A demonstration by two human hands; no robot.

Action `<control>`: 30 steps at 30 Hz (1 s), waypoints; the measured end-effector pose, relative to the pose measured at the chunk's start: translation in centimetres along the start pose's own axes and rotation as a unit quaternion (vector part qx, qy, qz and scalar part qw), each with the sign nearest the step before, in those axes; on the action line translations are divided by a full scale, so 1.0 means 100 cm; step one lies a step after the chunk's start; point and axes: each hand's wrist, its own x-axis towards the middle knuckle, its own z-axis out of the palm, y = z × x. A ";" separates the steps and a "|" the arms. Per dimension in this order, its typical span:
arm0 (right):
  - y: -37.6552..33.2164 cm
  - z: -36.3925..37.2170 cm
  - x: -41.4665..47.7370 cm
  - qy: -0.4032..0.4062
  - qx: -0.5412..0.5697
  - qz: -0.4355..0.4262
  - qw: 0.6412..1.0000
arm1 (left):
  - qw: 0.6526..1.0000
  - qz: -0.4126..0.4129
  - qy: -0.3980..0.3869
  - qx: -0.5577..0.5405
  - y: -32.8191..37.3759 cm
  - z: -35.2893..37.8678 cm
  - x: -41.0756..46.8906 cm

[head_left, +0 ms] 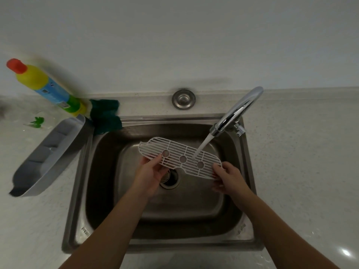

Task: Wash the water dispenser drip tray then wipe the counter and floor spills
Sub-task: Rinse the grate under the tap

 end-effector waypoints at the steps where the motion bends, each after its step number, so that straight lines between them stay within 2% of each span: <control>1: -0.004 -0.003 0.003 0.002 -0.009 -0.015 1.000 | 1.000 0.001 0.005 0.009 0.001 -0.005 -0.001; 6: -0.032 -0.013 0.012 -0.016 -0.051 -0.061 0.997 | 0.997 0.026 0.029 0.060 0.015 -0.033 0.000; 8: -0.043 -0.012 0.015 -0.001 -0.050 -0.080 0.996 | 0.988 0.051 0.048 0.140 0.019 -0.042 0.000; 12: -0.069 -0.003 0.010 0.024 -0.068 -0.120 0.990 | 0.949 0.106 0.035 0.294 0.017 -0.054 -0.005; 16: -0.077 0.006 -0.002 0.027 -0.156 -0.204 0.966 | 0.892 0.172 0.035 0.416 0.023 -0.067 -0.010; 19: -0.063 0.009 -0.010 0.026 -0.179 -0.226 0.957 | 0.898 0.199 0.043 0.390 0.026 -0.077 -0.011; 25: -0.039 0.008 -0.020 0.024 -0.101 -0.194 0.976 | 0.915 0.173 0.035 0.363 0.022 -0.092 -0.013; 30: -0.054 0.017 -0.016 0.075 -0.006 -0.186 0.980 | 0.917 0.144 0.059 0.366 0.016 -0.099 -0.016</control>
